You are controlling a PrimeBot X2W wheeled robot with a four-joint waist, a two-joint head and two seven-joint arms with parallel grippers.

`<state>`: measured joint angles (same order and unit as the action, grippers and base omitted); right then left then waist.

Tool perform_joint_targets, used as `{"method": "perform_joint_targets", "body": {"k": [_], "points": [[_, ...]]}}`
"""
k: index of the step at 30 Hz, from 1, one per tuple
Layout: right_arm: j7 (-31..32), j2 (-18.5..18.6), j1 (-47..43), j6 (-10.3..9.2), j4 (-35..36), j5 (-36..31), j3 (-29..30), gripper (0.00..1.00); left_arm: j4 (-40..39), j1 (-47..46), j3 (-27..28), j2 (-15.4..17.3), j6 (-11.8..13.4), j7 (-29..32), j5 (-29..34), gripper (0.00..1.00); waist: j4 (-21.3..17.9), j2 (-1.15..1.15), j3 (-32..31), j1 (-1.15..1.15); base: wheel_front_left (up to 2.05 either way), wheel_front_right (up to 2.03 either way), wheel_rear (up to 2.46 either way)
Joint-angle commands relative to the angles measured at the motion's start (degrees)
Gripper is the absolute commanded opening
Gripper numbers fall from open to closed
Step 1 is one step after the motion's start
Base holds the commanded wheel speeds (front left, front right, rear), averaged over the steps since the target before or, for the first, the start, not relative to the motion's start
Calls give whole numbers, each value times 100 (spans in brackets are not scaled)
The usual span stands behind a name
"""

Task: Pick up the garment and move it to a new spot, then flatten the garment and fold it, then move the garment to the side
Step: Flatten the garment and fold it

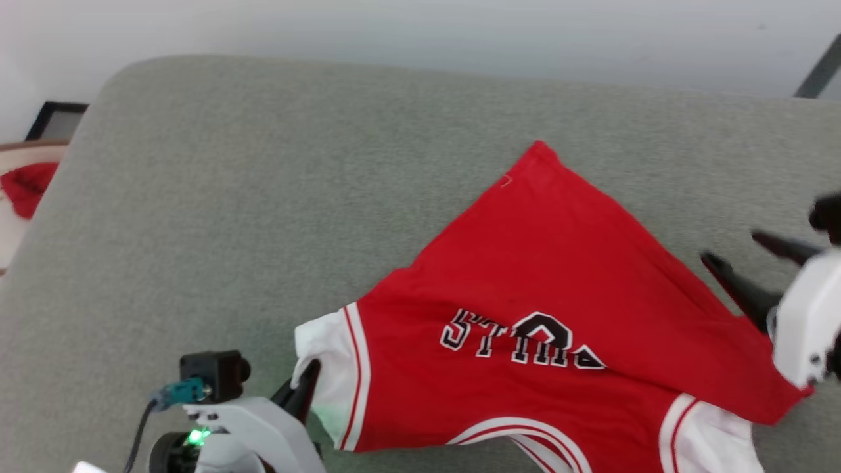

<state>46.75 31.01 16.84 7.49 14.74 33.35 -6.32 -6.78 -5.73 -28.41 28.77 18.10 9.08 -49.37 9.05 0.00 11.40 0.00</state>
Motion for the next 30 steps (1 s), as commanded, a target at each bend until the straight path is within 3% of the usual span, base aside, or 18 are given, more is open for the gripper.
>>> {"method": "perform_joint_targets", "body": {"k": [1, 7, 17, 24, 30], "points": [[-179, 12, 283, 0, -170, 35, -163, 100, 7, -89, -30, -56, -49, 3, 32, 0, 221, 0, 127, 0, 0, 0, 0], [-808, 254, 1624, 0, -1351, 95, -1148, 100, 117, -388, -243, -268, -230, 11, 78, 0, 666, 0, 344, 0, 0, 0, 0], [-1291, 597, 3655, -1, -3541, 543, -3092, 100, 596, -954, -584, -724, -637, -64, 139, 0, 1342, 0, 783, 0, 0, 0, 0], [-1293, 585, 4483, -1, -4731, 1051, -4180, 100, 995, -1262, -755, -1032, -921, -181, 134, 0, 1708, 0, 1054, 0, 0, 0, 0], [-1093, 633, 4795, -1, -5322, 1472, -4925, 100, 1304, -1415, -853, -1208, -1114, -250, 81, 0, 1964, 0, 1147, 0, 0, 0, 0]]}}
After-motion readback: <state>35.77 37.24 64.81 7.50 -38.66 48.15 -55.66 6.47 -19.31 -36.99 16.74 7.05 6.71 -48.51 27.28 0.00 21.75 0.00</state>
